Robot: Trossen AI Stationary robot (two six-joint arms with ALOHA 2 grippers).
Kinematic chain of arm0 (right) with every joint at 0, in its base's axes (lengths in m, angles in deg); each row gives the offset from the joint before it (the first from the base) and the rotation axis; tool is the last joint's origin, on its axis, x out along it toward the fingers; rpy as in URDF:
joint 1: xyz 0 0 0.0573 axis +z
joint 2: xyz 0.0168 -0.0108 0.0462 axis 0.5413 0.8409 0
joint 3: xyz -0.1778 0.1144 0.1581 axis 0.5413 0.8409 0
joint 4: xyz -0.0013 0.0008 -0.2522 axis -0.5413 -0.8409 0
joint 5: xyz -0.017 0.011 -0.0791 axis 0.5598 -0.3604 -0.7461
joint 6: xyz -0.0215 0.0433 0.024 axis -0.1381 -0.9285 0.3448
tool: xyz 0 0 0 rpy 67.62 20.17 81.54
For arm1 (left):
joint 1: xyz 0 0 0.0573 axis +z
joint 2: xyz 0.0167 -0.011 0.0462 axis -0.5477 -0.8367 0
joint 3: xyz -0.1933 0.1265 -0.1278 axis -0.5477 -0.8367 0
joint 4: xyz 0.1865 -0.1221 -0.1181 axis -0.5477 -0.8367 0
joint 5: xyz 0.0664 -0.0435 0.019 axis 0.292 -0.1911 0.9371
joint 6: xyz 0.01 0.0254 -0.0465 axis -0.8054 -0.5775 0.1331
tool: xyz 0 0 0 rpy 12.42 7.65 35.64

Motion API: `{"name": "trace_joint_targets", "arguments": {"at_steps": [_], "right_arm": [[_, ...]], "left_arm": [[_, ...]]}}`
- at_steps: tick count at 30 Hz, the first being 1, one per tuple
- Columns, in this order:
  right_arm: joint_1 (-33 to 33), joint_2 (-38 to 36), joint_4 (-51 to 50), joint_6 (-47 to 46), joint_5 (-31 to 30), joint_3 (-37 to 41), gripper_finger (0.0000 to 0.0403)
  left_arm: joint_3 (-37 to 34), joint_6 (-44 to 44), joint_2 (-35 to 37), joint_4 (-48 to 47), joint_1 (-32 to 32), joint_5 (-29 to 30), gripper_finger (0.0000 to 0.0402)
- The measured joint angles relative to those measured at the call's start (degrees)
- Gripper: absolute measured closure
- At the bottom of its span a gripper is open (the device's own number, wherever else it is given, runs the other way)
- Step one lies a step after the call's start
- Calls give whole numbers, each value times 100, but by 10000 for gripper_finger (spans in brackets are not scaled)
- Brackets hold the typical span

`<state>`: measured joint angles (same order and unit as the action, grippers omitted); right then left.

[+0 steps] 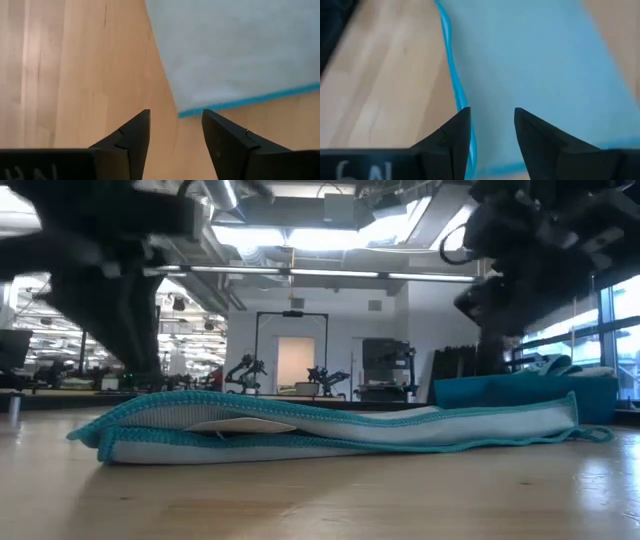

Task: Fold microfiber towels
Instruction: Fold the light blue microfiber cloth

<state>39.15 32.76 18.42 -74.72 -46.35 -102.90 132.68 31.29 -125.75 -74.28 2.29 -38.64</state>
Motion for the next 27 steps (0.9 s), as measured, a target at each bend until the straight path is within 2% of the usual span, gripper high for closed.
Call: {"name": "trace_joint_targets", "arguments": {"at_steps": [6,10,13,16,19,23,27], "right_arm": [[234,9,1390,-3,75,237,249],[478,49,3079,-113,70,666,249],[633,178,4086,-506,-329,996,249],[737,413,4239,-945,-1308,1159,249],[757,787,4040,-1289,-2142,1200,249],[756,1374,4068,-1576,-2633,1067,249],[745,1983,4083,-1958,-2784,818,249]], "left_arm": [[-638,242,234,998,15,186,231],[-988,-33,491,1332,121,166,231],[-1021,-309,541,1325,290,330,231],[-1027,-611,557,1530,477,518,231],[-1098,-845,557,2106,691,439,231],[-1319,-1066,557,3030,757,-75,231],[-1442,-914,557,3371,651,-405,231]]}}
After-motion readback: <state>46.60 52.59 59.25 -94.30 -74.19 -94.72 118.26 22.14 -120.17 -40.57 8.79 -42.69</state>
